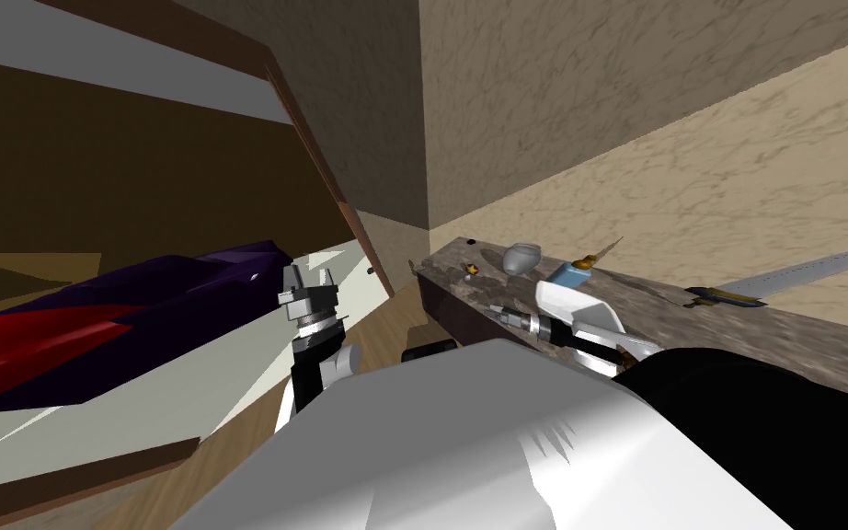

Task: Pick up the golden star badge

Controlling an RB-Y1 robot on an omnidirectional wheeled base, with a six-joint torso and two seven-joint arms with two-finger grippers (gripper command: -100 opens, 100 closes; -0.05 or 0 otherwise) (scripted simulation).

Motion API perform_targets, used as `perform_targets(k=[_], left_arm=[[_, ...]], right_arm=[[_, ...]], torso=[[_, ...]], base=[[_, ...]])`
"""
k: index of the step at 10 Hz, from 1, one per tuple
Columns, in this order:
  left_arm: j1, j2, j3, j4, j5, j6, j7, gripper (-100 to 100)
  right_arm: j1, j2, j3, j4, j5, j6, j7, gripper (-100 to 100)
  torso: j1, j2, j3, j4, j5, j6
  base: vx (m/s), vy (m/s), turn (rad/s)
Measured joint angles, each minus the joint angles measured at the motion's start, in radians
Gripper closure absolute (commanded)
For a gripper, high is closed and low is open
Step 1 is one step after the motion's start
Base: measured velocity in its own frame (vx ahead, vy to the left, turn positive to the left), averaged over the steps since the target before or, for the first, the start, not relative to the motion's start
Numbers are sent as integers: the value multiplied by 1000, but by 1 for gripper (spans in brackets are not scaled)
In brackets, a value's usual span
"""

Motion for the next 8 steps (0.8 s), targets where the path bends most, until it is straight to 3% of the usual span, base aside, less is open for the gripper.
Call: perform_targets(k=[4, 8], left_arm=[[0, 0, 0, 0, 0, 0, 0, 0], [0, 0, 0, 0, 0, 0, 0, 0]], right_arm=[[15, -119, 2, 66, 29, 22, 12, -100], [-10, -233, 31, 143, 69, 48, 18, -100]], torso=[[1, 0, 0, 0, 0, 0], [1, -1, 0, 0, 0, 0]], base=[[49, 24, 107], [51, 29, 104]])
